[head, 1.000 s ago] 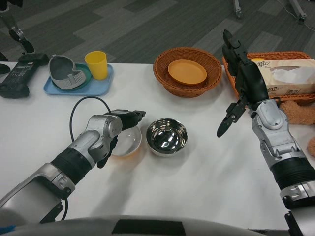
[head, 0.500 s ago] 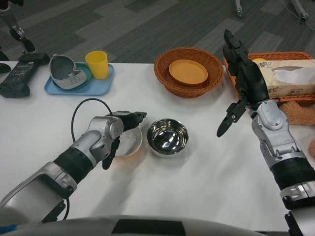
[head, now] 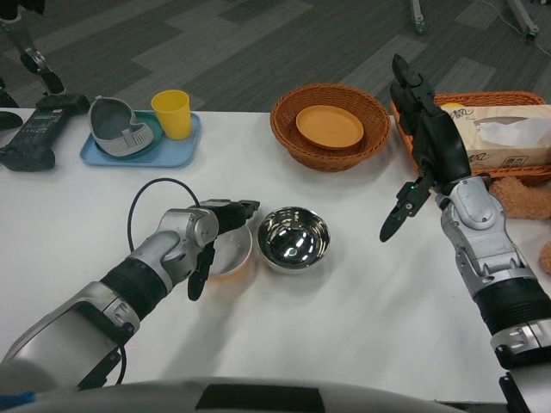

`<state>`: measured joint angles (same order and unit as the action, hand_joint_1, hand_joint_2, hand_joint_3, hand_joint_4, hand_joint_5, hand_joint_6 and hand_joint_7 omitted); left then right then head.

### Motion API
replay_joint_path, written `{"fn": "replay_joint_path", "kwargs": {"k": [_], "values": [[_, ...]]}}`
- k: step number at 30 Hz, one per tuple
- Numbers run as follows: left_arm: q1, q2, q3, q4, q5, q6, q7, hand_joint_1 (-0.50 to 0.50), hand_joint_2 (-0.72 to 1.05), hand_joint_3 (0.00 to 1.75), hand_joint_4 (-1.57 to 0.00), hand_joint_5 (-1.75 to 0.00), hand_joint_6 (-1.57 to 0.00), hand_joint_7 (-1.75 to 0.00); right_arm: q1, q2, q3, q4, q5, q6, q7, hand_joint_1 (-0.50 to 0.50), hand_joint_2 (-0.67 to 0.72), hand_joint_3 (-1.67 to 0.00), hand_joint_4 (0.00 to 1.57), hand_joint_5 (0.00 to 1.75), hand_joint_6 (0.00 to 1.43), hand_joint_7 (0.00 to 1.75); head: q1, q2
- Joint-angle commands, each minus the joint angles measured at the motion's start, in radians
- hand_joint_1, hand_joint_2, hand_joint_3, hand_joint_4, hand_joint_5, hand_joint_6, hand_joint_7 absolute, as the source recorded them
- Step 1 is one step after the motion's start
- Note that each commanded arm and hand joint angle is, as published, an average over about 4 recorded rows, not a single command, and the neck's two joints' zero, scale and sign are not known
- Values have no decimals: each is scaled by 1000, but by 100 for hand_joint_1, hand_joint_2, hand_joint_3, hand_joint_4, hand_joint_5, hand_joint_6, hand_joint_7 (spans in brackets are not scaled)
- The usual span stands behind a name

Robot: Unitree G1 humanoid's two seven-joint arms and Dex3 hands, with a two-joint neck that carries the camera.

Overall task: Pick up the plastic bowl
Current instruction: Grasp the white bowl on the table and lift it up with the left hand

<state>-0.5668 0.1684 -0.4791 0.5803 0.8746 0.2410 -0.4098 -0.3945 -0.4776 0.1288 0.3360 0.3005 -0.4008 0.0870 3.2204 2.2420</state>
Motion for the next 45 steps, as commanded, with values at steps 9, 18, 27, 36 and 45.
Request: {"fn": "replay_joint_path", "kwargs": {"k": [9, 18, 27, 36, 45], "values": [[7, -4, 0, 13, -27, -7, 3, -50, 80, 9, 0, -13, 0, -9, 19, -1, -12, 7, 10, -21, -3, -46, 72, 0, 0, 0, 0, 0, 5, 1], [34, -7, 32, -16, -65, -8, 0, -50, 103, 41, 0, -169, 0, -141, 21, -2, -12, 3, 17, -21, -3, -46, 72, 0, 0, 0, 0, 0, 9, 2], [56, 10, 53, -83, -43, -2, 3, -50, 96, 44, -25, -175, 0, -168, 23, -3, -12, 3, 19, -21, -3, -46, 72, 0, 0, 0, 0, 0, 17, -4], [70, 31, 103, -140, -41, 8, -1, -48, 96, 72, -26, -175, 0, -168, 26, -5, -12, 0, 21, -21, -3, -46, 72, 0, 0, 0, 0, 0, 34, -4], [59, 81, 158, -222, -84, 44, -190, -49, 96, 122, -114, -175, -17, -168, 26, -7, -10, 0, 25, -21, -3, -46, 72, 0, 0, 0, 0, 0, 61, -6]]}}
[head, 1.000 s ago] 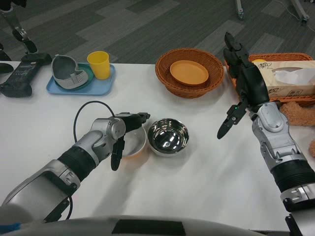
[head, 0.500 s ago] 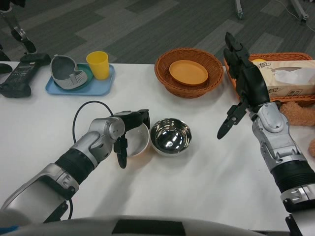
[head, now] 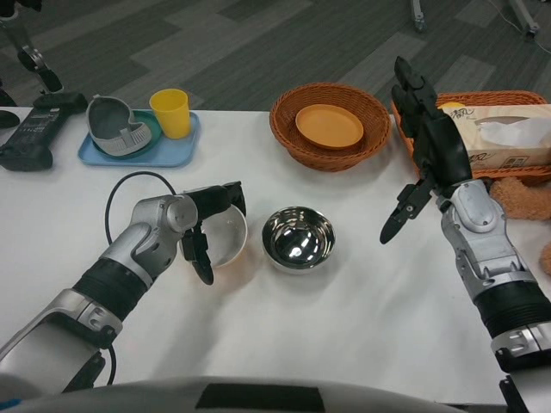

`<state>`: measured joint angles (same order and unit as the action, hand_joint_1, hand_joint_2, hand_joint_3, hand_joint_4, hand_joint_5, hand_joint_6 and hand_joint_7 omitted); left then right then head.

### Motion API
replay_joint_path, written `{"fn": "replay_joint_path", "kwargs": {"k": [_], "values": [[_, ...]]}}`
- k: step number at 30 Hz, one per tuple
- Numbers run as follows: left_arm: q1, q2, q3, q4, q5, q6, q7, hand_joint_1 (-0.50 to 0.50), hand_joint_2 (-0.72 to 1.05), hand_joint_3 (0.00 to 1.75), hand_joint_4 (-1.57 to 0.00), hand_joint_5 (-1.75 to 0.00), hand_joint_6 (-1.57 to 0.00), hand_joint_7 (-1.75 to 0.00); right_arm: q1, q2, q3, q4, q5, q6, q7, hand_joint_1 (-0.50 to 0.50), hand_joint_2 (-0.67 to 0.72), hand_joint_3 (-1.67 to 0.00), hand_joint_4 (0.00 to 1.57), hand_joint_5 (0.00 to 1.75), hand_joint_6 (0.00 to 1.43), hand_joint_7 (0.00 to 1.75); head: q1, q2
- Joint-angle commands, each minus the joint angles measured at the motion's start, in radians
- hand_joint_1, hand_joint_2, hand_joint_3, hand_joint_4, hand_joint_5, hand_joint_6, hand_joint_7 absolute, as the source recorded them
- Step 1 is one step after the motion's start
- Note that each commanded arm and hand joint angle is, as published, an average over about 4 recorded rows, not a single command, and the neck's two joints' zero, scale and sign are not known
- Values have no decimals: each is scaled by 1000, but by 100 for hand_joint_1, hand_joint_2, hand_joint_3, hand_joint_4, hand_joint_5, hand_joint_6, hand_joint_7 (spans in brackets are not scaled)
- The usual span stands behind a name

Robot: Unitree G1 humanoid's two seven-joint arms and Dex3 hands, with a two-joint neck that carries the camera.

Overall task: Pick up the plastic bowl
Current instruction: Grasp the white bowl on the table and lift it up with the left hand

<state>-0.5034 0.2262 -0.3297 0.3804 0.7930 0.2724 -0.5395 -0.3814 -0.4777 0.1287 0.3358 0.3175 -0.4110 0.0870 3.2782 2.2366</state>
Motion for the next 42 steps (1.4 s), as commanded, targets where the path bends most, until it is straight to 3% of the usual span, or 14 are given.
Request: {"fn": "replay_joint_path", "kwargs": {"k": [1, 4, 9, 17, 23, 27, 32, 42], "values": [[-5, 24, 11, -24, -2, 13, -67, -49, 96, 131, -119, -175, -21, -168, 13, -7, -10, 1, 9, -11, -3, -46, 72, 0, 0, 0, 0, 0, 5, -1], [-3, 25, 28, -44, -3, 14, -102, -50, 96, 148, -133, -175, -35, -168, 13, -7, -9, 2, 9, -11, -3, -46, 72, 0, 0, 0, 0, 0, 11, -1], [6, 30, 58, -135, 9, 43, -145, -50, 96, 137, -142, -175, -49, -173, 14, -7, -9, 1, 10, -10, -3, -46, 72, 0, 0, 0, 0, 0, 28, 0], [-3, 74, 118, -382, -31, 153, -171, -50, 96, 146, -146, -175, -54, -168, 14, -9, -3, 2, 12, -6, -3, -46, 72, 0, 0, 0, 0, 0, 50, 18], [-35, 136, 124, -506, -186, 245, -188, -50, 96, 148, -146, -175, -52, -168, 14, -12, 0, 2, 12, -1, -3, -46, 72, 0, 0, 0, 0, 0, 56, 51], [-78, 218, 98, -561, -354, 322, -191, -50, 96, 155, -146, -175, -49, -171, 13, -13, 2, 0, 12, 1, -3, -46, 72, 0, 0, 0, 0, 0, 57, 78], [-108, 254, 92, -589, -410, 349, -191, -50, 96, 157, -146, -175, -47, -168, 12, -13, 10, 0, 12, 3, -3, -46, 72, 0, 0, 0, 0, 0, 50, 145], [-117, 275, 110, -601, -413, 354, -191, -50, 96, 157, -146, -175, -46, -168, 7, -15, 19, -10, 12, 5, -3, -46, 72, 0, 0, 0, 0, 0, 36, 364]]}}
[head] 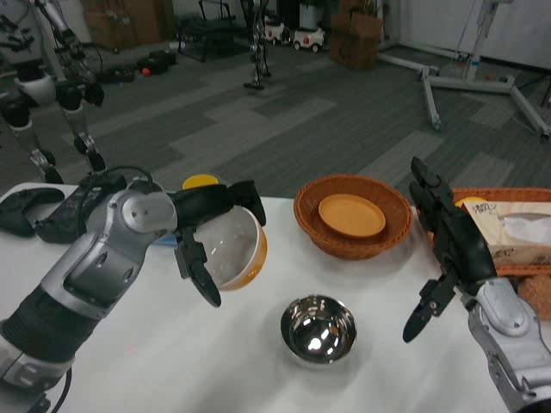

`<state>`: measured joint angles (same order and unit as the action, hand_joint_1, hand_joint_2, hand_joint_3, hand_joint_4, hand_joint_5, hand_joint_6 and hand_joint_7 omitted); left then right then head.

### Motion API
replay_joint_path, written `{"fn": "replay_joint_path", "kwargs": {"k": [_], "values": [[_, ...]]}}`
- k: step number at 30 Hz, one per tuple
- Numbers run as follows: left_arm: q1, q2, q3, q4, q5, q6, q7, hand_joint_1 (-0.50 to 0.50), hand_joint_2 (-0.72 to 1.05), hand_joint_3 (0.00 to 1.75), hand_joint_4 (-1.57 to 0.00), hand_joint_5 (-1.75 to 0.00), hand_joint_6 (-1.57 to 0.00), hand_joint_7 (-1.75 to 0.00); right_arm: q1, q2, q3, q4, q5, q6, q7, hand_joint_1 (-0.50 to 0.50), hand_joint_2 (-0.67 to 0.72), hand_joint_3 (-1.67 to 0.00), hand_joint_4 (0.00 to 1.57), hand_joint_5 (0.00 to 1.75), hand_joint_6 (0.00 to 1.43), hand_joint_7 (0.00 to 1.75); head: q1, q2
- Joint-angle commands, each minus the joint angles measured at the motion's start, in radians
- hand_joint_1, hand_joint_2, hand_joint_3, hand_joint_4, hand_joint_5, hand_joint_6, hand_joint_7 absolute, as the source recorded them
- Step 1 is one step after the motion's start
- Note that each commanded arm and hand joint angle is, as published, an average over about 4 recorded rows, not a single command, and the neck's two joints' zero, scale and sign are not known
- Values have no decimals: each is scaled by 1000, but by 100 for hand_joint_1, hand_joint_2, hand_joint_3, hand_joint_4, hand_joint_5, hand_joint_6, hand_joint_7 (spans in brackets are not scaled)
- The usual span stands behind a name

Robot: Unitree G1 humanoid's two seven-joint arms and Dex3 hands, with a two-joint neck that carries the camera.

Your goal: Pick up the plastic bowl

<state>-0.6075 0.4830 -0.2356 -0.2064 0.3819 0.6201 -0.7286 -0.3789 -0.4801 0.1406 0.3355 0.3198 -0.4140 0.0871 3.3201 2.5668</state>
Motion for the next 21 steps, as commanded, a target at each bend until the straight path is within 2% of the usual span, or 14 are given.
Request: {"fn": "replay_joint_path", "kwargs": {"k": [1, 8, 17, 21], "values": [[-12, 19, 17, -15, -3, 6, -2, -50, 96, 157, -146, -175, -46, -168, 3, -12, 8, -10, 10, 7, -3, -46, 72, 0, 0, 0, 0, 0, -11, 47], [5, 16, 29, -15, -3, 5, -2, -50, 96, 157, -146, -175, -43, -168, -8, -15, 21, -12, 12, 7, -3, -46, 72, 0, 0, 0, 0, 0, -33, 99], [12, 14, 33, -15, -4, 6, -2, -50, 96, 157, -144, -175, -42, -168, -9, -14, 27, -15, 13, 7, -3, -46, 72, 0, 0, 0, 0, 0, -51, 122], [13, 14, 32, -15, -4, 3, -1, -50, 96, 157, -143, -175, -42, -168, -9, -12, 27, -16, 13, 7, -3, -46, 72, 0, 0, 0, 0, 0, -60, 107]]}}
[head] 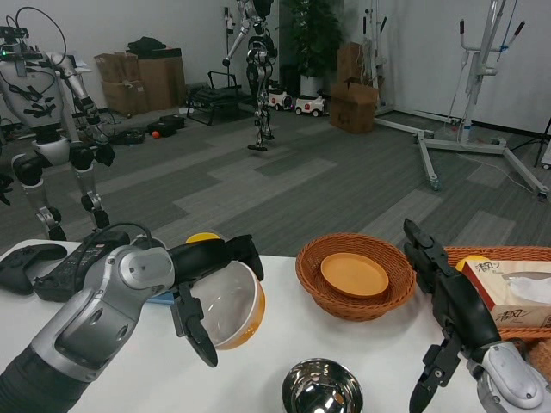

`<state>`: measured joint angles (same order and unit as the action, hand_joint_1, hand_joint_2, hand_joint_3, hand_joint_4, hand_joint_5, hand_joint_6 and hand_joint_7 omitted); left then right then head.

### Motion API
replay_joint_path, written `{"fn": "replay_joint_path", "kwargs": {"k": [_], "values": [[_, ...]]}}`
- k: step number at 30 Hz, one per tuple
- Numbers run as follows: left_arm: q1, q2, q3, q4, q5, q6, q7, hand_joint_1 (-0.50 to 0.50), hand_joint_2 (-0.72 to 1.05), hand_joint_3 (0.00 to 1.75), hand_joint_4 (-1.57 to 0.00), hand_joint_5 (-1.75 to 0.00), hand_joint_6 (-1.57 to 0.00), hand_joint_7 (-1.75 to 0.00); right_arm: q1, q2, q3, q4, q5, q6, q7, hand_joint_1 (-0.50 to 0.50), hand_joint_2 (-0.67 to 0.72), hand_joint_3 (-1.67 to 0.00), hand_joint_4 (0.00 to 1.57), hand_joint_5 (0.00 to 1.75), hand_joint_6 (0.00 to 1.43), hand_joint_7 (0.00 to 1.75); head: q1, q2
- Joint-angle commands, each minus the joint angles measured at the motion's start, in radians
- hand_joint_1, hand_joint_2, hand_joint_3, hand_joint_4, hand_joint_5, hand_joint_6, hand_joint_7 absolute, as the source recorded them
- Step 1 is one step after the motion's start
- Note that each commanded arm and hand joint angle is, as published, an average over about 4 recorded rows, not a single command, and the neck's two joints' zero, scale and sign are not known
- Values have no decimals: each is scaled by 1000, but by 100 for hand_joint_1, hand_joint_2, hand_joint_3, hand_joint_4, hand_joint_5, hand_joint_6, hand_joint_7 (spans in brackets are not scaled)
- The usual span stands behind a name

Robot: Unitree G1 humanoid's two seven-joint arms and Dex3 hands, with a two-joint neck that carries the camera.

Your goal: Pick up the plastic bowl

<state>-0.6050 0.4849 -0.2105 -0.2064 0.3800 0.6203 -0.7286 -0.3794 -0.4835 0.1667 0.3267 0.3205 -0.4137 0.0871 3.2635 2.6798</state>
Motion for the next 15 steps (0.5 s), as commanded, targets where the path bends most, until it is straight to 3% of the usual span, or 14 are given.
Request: {"fn": "replay_joint_path", "kwargs": {"k": [1, 15], "values": [[11, 12, 7, -14, -2, 3, -1, -50, 96, 157, -142, -175, -42, -168, -9, -8, 1, -8, 12, 7, -3, -46, 72, 0, 0, 0, 0, 0, -3, -11], [17, 12, 7, -14, -3, 3, -1, -50, 96, 148, -142, -175, -39, -168, -6, -6, -1, -10, 12, 8, -3, -46, 72, 0, 0, 0, 0, 0, 1, -36]]}}
